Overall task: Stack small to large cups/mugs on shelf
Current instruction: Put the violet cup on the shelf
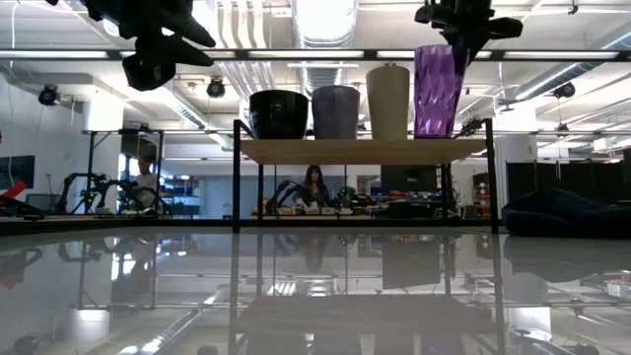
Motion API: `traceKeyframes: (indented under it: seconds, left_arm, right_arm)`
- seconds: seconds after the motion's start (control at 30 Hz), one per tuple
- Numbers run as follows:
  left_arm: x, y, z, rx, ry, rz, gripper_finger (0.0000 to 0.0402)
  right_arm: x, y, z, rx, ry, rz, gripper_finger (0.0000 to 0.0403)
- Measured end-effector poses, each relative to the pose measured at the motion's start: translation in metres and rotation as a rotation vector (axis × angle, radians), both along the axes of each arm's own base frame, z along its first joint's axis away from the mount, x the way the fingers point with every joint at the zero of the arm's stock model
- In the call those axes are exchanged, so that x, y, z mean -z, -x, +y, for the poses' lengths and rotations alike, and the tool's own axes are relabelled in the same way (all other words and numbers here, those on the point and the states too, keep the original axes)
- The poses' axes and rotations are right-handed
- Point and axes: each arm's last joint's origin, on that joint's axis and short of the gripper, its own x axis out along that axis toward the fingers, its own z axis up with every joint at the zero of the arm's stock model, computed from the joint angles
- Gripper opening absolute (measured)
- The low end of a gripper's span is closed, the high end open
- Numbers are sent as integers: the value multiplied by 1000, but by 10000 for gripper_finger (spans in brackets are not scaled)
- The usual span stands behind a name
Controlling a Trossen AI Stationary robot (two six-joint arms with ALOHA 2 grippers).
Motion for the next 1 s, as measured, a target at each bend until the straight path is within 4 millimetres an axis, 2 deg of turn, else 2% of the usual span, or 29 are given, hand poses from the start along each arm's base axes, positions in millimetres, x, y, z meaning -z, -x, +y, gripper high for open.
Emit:
traceKeyframes:
  seconds: [0.3, 1.0]
  left_arm:
    - [3, -2, 0, 0, -2, 15, 100]
    - [4, -5, -1, 2, -2, 20, 100]
  right_arm:
    - [-3, 7, 4, -4, -15, 12, 13]
    - [-5, 4, 3, -27, 10, -27, 22]
